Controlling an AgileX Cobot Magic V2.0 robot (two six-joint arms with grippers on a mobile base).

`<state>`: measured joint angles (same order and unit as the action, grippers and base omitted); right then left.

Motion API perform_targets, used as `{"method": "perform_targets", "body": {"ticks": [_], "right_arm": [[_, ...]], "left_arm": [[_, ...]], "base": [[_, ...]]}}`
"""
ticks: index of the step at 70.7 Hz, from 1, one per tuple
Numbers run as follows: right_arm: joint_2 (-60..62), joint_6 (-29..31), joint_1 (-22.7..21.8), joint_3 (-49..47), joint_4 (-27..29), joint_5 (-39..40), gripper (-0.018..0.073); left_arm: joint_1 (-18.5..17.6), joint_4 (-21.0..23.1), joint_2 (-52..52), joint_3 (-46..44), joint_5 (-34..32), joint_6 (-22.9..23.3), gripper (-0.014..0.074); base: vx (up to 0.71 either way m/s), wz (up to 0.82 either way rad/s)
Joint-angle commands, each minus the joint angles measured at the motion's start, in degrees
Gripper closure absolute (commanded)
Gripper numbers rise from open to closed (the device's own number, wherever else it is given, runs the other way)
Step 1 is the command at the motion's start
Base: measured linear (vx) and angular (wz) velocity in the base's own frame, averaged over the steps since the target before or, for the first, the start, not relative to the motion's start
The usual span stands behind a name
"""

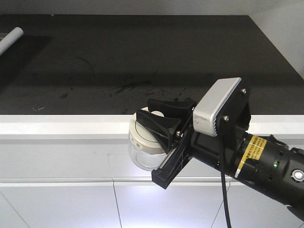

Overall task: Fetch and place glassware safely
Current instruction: 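Close the right gripper on the jar lid and lift it out, then hold the jar in the right gripper while the base turns away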

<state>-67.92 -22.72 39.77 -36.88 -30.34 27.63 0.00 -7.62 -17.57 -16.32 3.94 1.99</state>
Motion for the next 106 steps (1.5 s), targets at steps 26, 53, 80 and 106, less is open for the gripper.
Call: {"method": "perform_targets", "body": {"ticks": [26,53,80,106], "right_arm": [[1.7,0.1,-0.1,-1.7,1.0,5.0,0.0563],[1.7,0.1,-0.1,-1.7,1.0,5.0,0.0563],[1.7,0.1,-0.1,-1.7,1.0,5.0,0.0563],[1.7,0.1,-0.1,-1.7,1.0,5.0,0.0563]], "left_arm": [[-0.5,0.2,-0.4,-1.5,-3.9,0.6,0.0603],[-0.5,0.2,-0.4,-1.5,-3.9,0.6,0.0603],[-0.5,0.2,-0.4,-1.5,-3.9,0.6,0.0603],[-0.5,0.2,-0.4,-1.5,-3.9,0.6,0.0603]], "base": [[0.00,0.04],[-0.02,0.32],[-0.04,0.45],[-0.05,0.46]]}}
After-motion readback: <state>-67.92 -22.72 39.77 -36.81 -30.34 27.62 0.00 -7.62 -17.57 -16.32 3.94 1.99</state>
